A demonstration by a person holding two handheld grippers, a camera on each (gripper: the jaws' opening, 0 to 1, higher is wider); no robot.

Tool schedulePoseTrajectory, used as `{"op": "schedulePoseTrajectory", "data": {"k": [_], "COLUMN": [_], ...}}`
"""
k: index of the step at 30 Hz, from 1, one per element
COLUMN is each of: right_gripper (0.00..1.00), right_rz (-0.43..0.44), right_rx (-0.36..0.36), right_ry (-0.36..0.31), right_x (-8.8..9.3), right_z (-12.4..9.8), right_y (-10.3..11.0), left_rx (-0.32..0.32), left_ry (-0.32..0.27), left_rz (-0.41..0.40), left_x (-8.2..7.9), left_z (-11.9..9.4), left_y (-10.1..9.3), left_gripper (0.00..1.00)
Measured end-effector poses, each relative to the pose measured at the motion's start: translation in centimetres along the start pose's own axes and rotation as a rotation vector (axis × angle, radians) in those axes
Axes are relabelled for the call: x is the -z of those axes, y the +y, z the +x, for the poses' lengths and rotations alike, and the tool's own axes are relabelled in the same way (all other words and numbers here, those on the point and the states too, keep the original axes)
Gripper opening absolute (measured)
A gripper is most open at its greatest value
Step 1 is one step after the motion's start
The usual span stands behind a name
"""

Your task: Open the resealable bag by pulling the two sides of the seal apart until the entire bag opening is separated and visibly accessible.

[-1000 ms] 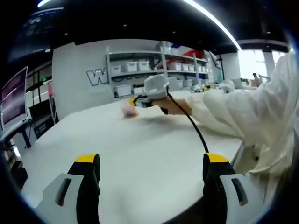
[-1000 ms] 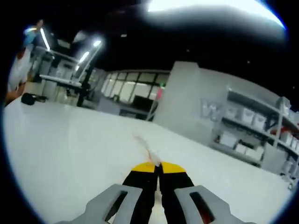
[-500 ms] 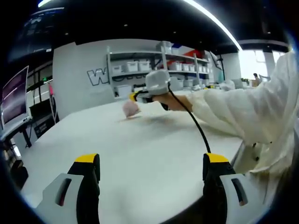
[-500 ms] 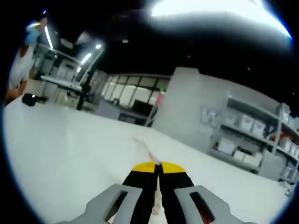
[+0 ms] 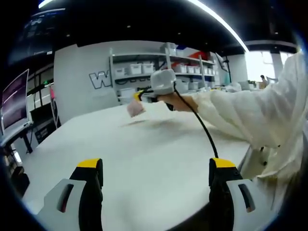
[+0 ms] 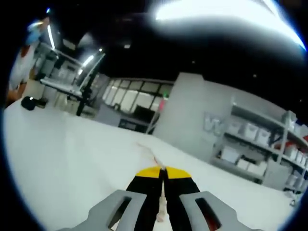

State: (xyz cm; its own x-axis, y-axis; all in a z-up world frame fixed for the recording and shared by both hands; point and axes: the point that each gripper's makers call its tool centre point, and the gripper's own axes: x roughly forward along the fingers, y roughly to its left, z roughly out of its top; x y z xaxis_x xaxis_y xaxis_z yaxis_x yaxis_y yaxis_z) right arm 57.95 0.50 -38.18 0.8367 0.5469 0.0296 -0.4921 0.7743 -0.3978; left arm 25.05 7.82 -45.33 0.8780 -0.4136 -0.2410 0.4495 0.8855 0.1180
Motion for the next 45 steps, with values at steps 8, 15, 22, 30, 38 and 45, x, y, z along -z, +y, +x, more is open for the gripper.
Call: {"op": "schedulePoseTrajectory", "data": {"k": [8, 15, 22, 30, 38, 45], "right_gripper": [0.0, 0.0, 0.0, 0.0, 0.0, 0.0], "right_rz": [-0.004, -0.01, -0.02, -0.036, -0.05, -0.054], "right_rx": [0.005, 0.013, 0.013, 0.015, 0.014, 0.009], "right_ry": [-0.018, -0.042, -0.041, -0.058, -0.077, -0.093], "right_x": [-0.8, -1.8, -1.8, -2.5, -3.2, -3.6], "right_z": [-0.5, -0.8, -1.1, -1.7, -2.5, -3.3], "right_y": [-0.5, -1.1, -1.3, -1.7, -1.8, -1.8], "left_rx": [0.001, -0.002, -0.001, 0.001, -0.002, -0.002], "left_ry": [-0.002, -0.001, 0.0, 0.001, 0.001, 0.0], "left_rz": [0.006, 0.006, 0.007, 0.008, 0.006, 0.006], "left_x": [-0.1, 0.0, 0.0, 0.0, 0.1, 0.1], "left_z": [0.0, -0.1, -0.1, 0.0, 0.0, 0.0], "left_y": [0.0, 0.0, -0.1, -0.2, -0.2, -0.2], "left_gripper": [0.9, 0.9, 0.9, 0.9, 0.9, 0.9]}}
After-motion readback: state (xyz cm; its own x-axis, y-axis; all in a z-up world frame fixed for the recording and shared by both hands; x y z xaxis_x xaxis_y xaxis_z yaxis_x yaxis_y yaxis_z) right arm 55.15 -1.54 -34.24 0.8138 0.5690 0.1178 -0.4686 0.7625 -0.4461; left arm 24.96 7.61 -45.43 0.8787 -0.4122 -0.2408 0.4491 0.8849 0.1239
